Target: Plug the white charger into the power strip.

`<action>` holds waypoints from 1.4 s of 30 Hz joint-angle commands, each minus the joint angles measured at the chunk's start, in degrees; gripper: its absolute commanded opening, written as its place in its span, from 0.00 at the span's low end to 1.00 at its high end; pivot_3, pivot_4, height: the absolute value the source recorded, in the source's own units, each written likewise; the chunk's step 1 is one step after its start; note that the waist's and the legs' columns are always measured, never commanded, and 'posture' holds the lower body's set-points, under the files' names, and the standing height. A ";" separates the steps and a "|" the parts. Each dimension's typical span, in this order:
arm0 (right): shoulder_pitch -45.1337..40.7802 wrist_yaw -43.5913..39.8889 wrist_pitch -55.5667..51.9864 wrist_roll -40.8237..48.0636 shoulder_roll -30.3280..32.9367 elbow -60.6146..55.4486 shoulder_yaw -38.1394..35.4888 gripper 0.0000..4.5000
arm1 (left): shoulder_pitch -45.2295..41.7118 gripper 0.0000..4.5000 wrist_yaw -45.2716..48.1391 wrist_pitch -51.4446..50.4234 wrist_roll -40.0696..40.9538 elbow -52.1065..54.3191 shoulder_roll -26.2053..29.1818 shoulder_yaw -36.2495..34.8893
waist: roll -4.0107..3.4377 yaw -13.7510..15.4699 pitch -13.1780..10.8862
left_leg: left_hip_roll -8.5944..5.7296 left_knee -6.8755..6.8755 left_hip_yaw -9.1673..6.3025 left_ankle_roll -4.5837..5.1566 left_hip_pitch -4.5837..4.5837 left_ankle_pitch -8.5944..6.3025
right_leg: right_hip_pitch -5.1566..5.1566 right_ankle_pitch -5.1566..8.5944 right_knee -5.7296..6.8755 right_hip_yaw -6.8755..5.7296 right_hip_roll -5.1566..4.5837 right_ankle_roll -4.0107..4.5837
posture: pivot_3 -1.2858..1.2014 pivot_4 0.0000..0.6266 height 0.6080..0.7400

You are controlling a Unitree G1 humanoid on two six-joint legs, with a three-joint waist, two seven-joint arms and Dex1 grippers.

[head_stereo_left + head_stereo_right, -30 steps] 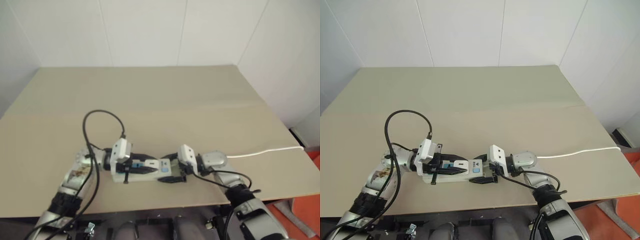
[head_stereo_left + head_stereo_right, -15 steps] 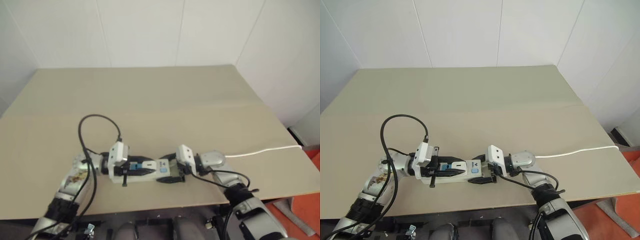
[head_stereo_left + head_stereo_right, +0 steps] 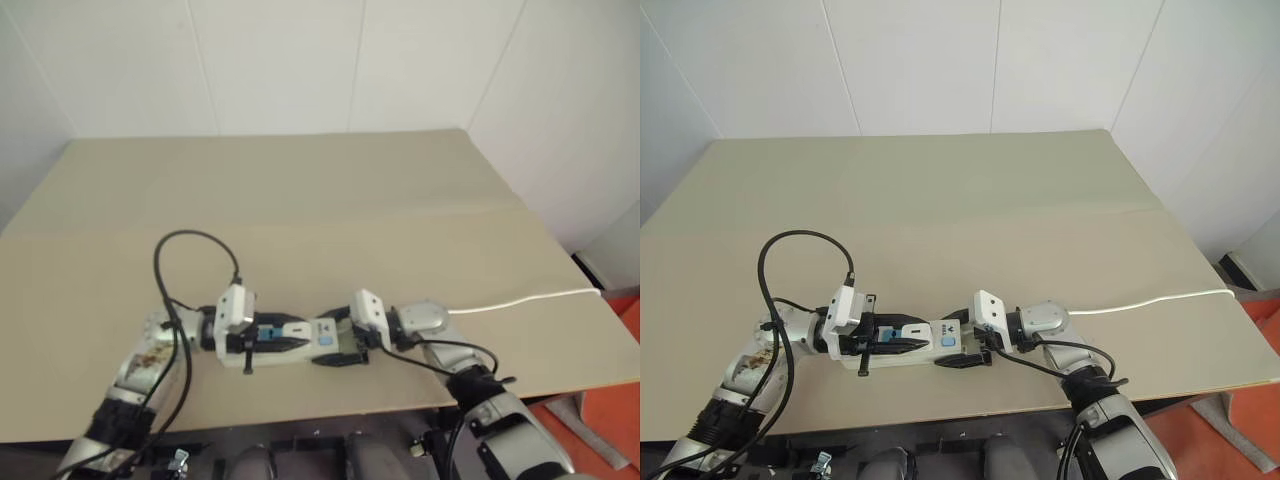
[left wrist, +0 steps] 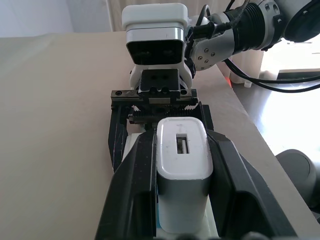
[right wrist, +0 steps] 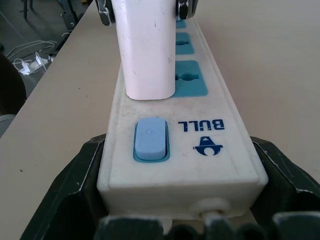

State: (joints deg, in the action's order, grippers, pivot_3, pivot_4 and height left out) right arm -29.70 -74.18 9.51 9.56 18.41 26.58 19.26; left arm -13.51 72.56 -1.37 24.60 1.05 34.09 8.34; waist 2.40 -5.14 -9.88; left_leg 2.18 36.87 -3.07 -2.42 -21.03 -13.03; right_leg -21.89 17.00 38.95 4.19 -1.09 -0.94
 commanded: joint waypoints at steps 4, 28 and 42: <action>1.11 0.05 -0.57 -1.97 1.09 3.31 0.21 0.77 | 3.00 0.23 -1.81 -2.34 -2.73 -1.37 2.51 -0.61 | 0.00 0.00 0.00 | 0.00 0.00 0.00 0.00 0.00 0.00 | 0.00 0.00 -0.01 0.00 0.00 0.00 | 0.52 0.24 1.00; 1.31 0.61 0.93 -2.30 1.20 3.32 -0.28 0.77 | -2.87 0.99 7.04 -2.98 -0.18 -1.95 12.81 -6.47 | -0.21 1.02 0.03 | -0.02 -0.07 0.03 0.00 -0.10 0.00 | -0.15 0.03 -0.09 0.00 -0.02 0.03 | 0.52 0.24 1.00; 7.23 2.92 -4.52 2.13 10.60 -11.72 -7.59 1.00 | -1.55 1.00 9.59 -2.99 2.15 -3.60 20.15 -16.38 | -0.26 2.65 -0.32 | -0.28 -0.19 -0.02 0.07 -0.88 -0.02 | -0.51 -0.18 -0.58 -0.24 -0.41 0.33 | 0.52 0.24 1.00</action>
State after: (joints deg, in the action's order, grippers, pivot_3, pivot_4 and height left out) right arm -23.87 -72.01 7.07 10.91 26.65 16.86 14.49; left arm -15.15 82.22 -5.16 26.59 -3.50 53.02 -5.53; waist 2.13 -2.48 -10.19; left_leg 1.88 36.70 -3.11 -2.35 -22.03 -13.05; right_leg -22.46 16.78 38.25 3.91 -1.53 -0.64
